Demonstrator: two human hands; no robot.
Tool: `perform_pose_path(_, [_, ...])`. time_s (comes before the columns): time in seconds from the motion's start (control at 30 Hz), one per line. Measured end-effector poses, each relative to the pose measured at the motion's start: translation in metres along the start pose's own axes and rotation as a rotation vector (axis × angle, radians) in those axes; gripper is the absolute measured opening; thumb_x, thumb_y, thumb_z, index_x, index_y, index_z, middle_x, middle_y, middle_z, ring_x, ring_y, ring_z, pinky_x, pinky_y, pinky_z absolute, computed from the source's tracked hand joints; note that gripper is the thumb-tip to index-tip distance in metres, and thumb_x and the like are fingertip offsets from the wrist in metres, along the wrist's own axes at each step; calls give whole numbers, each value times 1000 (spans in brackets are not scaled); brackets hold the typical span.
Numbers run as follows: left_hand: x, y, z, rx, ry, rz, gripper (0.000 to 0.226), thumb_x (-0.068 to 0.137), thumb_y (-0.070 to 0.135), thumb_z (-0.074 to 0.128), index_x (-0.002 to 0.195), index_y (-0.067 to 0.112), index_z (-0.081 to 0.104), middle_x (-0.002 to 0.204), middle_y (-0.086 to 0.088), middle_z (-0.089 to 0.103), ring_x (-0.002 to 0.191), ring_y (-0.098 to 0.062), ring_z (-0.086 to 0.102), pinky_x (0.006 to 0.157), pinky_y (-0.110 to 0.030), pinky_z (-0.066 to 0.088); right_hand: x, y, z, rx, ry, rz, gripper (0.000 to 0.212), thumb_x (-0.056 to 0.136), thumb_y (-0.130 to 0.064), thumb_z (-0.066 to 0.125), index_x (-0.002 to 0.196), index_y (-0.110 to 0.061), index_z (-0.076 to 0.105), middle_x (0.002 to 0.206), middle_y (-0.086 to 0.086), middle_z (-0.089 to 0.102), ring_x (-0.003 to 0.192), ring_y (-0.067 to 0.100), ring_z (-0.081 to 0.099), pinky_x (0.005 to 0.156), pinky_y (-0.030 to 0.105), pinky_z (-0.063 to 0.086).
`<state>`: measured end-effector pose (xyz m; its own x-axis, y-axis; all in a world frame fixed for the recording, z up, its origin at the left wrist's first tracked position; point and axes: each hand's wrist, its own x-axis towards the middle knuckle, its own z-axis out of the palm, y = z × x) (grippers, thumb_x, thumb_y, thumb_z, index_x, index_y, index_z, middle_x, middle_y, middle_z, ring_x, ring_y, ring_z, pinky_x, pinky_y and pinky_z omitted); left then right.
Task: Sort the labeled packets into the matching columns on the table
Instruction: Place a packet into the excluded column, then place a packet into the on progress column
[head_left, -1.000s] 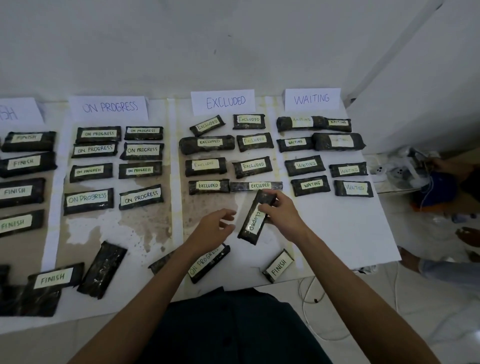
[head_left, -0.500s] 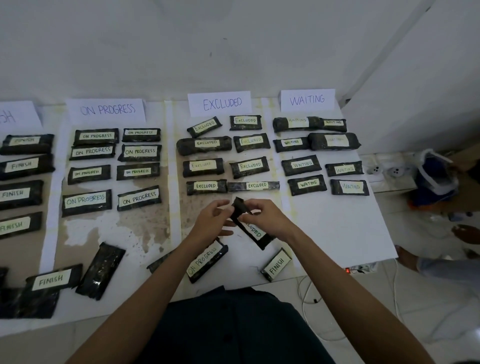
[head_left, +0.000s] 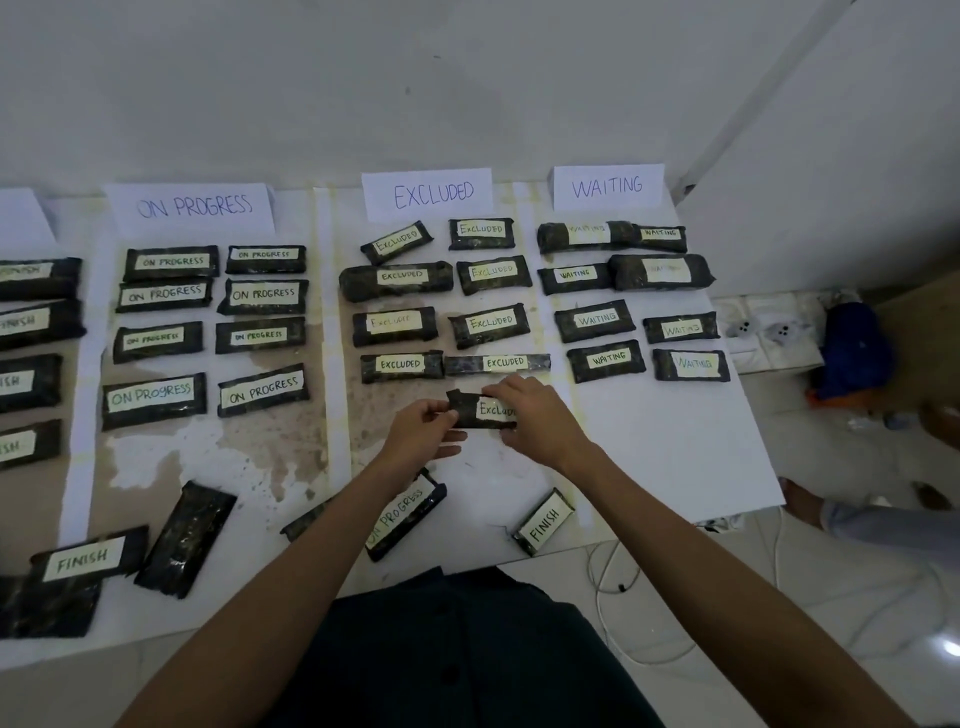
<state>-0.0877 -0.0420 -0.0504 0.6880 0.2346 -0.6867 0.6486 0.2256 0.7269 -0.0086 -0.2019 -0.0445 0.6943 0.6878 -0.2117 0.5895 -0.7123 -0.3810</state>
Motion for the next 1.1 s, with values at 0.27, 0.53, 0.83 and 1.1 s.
perform_pose_path(0.27, [9,-17,-21,523,70,206,21,90,14,52,110,13,58,100,-1,58,91,-15,55,63,-11,38,21,26,14,-68,-56,63,47,71,1,68,117,-8,61,119,15,62,109,38,50,86,42,45])
perform_pose_path(0.53, [-12,-40,-55,663,57,350,22,88,9,54,109,14,59,106,-3,58,95,-16,55,81,-23,42,14,10,15,-130,-52,-41,59,76,-10,70,131,-11,51,133,15,49,122,34,42,100,44,35])
perform_pose_path(0.83, [-39,-76,-100,961,109,505,31,80,-1,57,110,7,63,106,-12,60,98,-31,53,87,-38,46,-5,-80,65,-116,-343,-492,71,71,-18,77,135,-12,46,136,13,48,121,32,44,97,44,39])
perform_pose_path(1.1, [-47,-84,-108,988,102,488,36,80,0,57,115,8,59,110,-13,57,101,-32,50,85,-40,45,-6,-91,81,-308,-364,-522,54,79,-9,63,131,-11,48,131,13,49,110,33,46,86,42,38])
